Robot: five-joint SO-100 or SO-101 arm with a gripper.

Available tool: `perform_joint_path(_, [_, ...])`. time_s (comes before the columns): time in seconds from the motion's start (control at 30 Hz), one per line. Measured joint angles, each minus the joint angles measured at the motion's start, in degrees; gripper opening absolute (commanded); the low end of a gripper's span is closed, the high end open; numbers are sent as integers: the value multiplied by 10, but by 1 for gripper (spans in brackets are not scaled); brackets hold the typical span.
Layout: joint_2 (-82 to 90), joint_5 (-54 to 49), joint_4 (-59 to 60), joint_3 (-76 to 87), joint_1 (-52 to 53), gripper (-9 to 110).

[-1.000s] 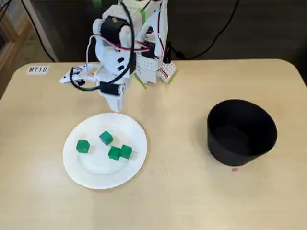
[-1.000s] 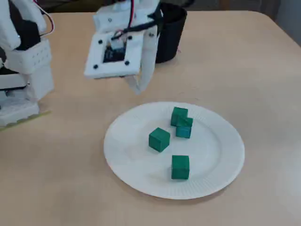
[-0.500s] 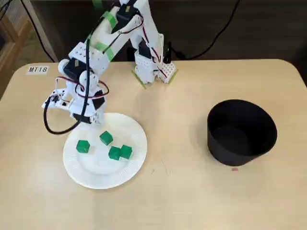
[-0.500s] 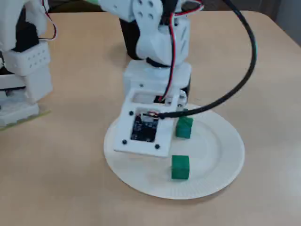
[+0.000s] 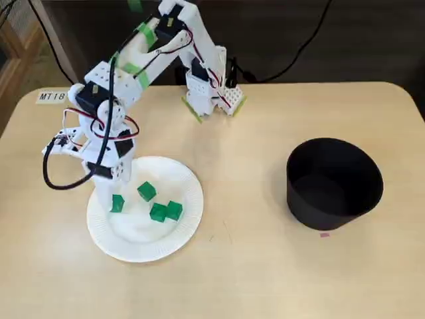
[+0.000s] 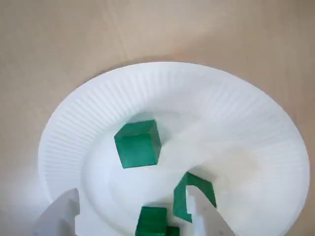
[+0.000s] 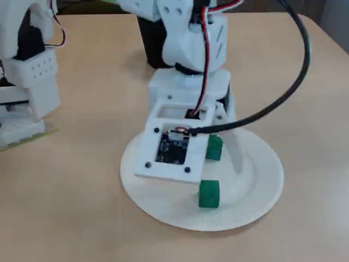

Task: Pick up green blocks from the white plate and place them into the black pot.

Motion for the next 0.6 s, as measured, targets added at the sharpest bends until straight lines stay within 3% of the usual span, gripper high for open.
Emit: perform_joint_path(0.6, [-106, -11, 11, -82, 18, 32])
